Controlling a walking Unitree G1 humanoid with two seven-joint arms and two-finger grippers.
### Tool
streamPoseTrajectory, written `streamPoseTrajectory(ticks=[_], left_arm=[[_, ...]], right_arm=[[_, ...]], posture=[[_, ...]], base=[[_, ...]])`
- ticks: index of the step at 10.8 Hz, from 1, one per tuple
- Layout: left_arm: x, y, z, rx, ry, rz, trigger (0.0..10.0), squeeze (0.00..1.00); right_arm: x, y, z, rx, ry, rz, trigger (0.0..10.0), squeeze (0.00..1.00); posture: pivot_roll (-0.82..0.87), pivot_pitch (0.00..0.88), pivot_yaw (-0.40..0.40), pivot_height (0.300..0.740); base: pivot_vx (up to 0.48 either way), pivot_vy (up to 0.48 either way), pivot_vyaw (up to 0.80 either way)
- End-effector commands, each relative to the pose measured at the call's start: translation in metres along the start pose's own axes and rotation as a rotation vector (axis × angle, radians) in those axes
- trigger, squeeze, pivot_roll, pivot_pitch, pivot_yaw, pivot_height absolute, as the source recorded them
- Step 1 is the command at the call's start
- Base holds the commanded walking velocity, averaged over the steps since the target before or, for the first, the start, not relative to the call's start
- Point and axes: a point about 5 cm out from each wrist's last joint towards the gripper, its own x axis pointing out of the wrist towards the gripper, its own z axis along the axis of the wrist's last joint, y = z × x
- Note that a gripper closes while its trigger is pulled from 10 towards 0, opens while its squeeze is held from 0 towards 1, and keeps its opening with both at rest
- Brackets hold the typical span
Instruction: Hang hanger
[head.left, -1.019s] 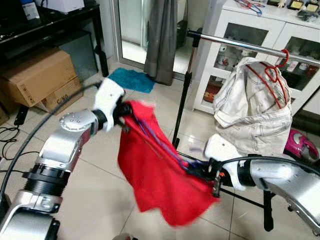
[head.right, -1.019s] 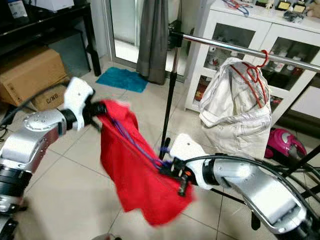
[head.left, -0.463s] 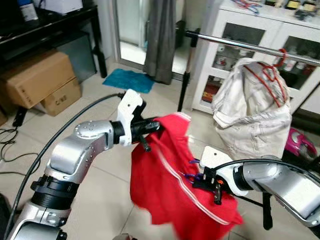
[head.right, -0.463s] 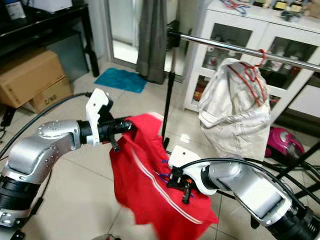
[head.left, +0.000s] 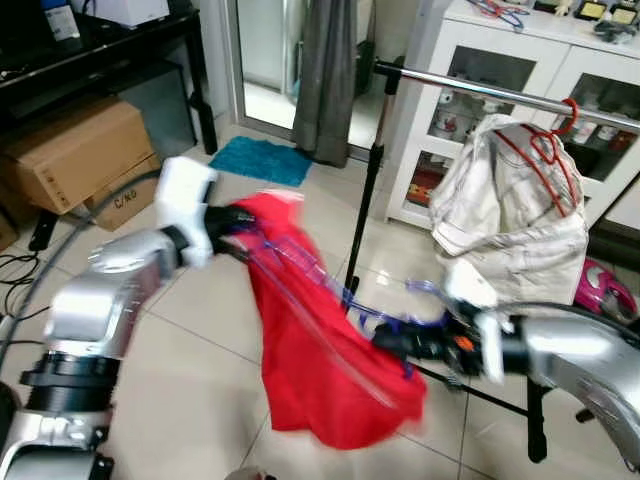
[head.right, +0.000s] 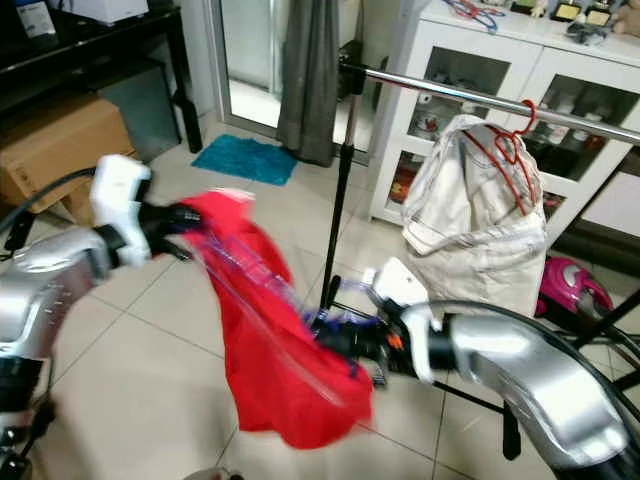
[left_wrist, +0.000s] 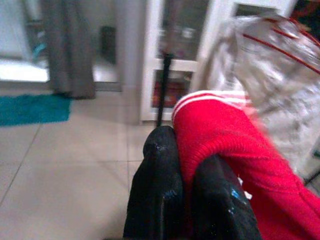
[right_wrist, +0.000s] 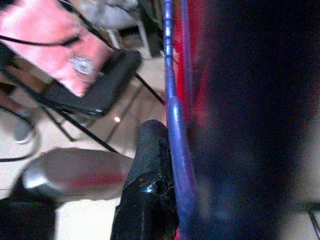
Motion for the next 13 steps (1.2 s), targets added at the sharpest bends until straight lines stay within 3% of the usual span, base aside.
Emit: streamPoseTrajectory(ticks=[1,3,4,5,6,7,8,9,10,11,12,13], left_arm=[[-0.008,0.022,0.024,-0.014,-0.122,0.129,0.0,0.00],[-0.005,0.032,0.012,-0.141,-0.140,0.181,0.0,0.00],[0.002,0.011,0.000,-0.151,-0.108,0.082,0.0,0.00],[0.007,-0.005,-0.002,-0.144,-0.104,0.015,0.0,0.00],[0.013,-0.040,-0.002,-0.099,-0.111,-0.141,0.0,0.00],[0.016,-0.062,0.000,-0.095,-0.124,-0.232,0.0,0.00],[0.015,-0.091,0.002,-0.080,-0.132,-0.341,0.0,0.00],[0.013,-0.095,0.002,-0.078,-0.133,-0.343,0.0,0.00],[0.006,-0.088,0.008,-0.151,-0.196,-0.275,0.0,0.00],[0.000,-0.072,0.011,-0.179,-0.234,-0.156,0.0,0.00],[-0.004,-0.063,0.009,-0.182,-0.238,-0.084,0.0,0.00],[-0.009,-0.054,0.000,-0.195,-0.226,0.021,0.0,0.00]], right_arm=[[-0.009,0.000,-0.007,0.038,0.032,0.009,0.0,0.00],[-0.016,-0.006,0.001,0.079,-0.125,-0.050,0.0,0.00],[-0.017,-0.032,0.012,0.129,-0.288,-0.316,0.0,0.00],[-0.016,-0.041,0.016,0.175,-0.366,-0.407,0.0,0.00],[-0.013,-0.051,0.023,0.290,-0.530,-0.531,0.0,0.00],[-0.010,-0.053,0.027,0.356,-0.635,-0.574,0.0,0.00],[-0.009,-0.055,0.030,0.471,-0.814,-0.633,0.0,0.00],[-0.011,-0.057,0.029,0.501,-0.853,-0.681,0.0,0.00],[-0.025,-0.062,0.025,0.697,-1.039,-0.725,0.0,0.00],[-0.028,-0.064,0.010,0.582,-0.829,-0.863,0.0,0.00],[-0.026,-0.063,-0.001,0.503,-0.651,-0.941,10.0,0.00],[-0.027,-0.060,-0.013,0.442,-0.495,-1.007,10.0,0.00]], posture=[[0.00,0.000,-0.034,0.740],[-0.01,0.000,-0.029,0.740],[-0.01,0.000,-0.027,0.740],[-0.01,0.000,-0.023,0.740],[-0.01,0.000,-0.023,0.740],[-0.01,0.000,-0.022,0.740],[-0.01,0.000,-0.022,0.740],[0.00,0.000,-0.017,0.740],[0.00,0.000,-0.017,0.740],[0.00,0.000,-0.011,0.740],[0.00,0.000,-0.011,0.740],[0.00,0.000,-0.011,0.740]], base=[[0.000,0.000,0.00],[0.000,0.000,0.00],[0.000,0.000,0.00],[0.000,0.000,0.00],[0.000,0.000,0.00],[0.000,0.000,0.00],[0.000,0.000,0.00],[0.000,0.000,0.00],[0.000,0.000,0.00],[0.000,0.000,0.00],[0.000,0.000,0.00],[0.000,0.000,0.00]])
